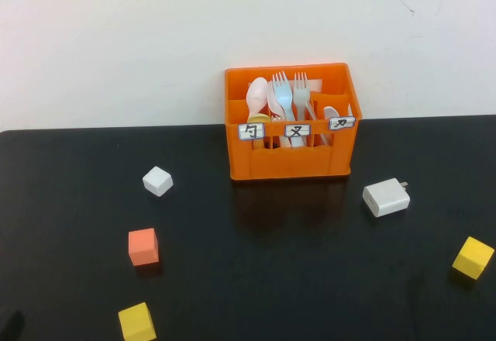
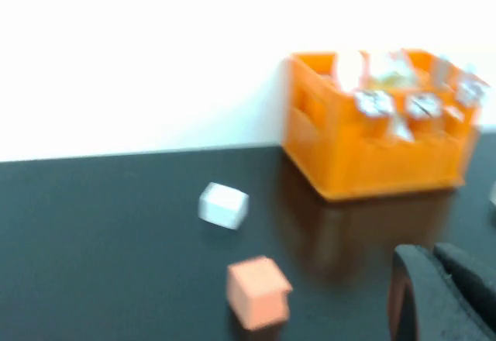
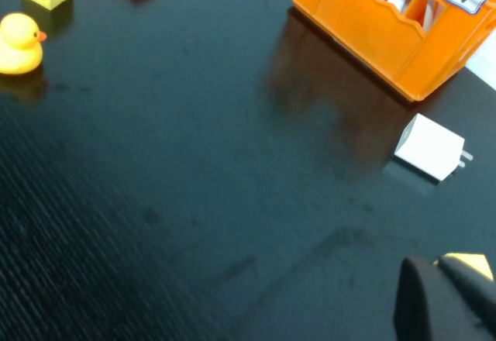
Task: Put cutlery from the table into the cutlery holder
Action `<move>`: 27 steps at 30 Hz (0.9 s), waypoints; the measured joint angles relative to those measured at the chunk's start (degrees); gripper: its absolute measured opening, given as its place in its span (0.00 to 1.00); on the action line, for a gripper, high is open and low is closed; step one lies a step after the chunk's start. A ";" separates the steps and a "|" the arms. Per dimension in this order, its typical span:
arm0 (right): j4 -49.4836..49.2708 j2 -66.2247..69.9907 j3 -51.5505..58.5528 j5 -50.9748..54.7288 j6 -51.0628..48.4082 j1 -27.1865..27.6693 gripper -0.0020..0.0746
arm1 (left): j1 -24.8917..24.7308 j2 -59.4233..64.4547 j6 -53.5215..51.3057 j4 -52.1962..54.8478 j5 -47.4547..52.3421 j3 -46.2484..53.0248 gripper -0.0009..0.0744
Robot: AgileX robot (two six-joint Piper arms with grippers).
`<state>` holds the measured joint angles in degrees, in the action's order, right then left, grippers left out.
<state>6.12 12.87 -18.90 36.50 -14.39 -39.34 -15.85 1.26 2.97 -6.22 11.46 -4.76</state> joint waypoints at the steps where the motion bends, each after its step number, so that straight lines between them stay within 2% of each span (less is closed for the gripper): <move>1: 0.00 0.00 0.00 0.00 0.00 0.00 0.02 | 1.50 -0.85 1.49 0.82 -0.11 0.34 0.01; 5: -0.08 0.00 0.00 0.00 -0.11 0.00 0.02 | 7.43 -1.78 4.99 2.09 -0.50 2.43 0.01; 10: -0.22 0.00 0.00 0.12 -0.11 0.00 0.02 | 11.19 -1.78 8.96 5.61 0.39 5.85 0.01; 17: -0.25 0.00 0.00 0.12 -0.11 0.00 0.02 | 11.90 -1.91 15.41 7.44 5.92 5.84 0.01; 27: -0.25 0.00 0.00 0.12 -0.11 0.00 0.02 | 11.90 -1.91 14.20 7.03 6.40 5.84 0.01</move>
<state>5.87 12.87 -18.90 36.62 -14.49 -39.34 -3.95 -0.65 17.18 0.80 17.86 1.08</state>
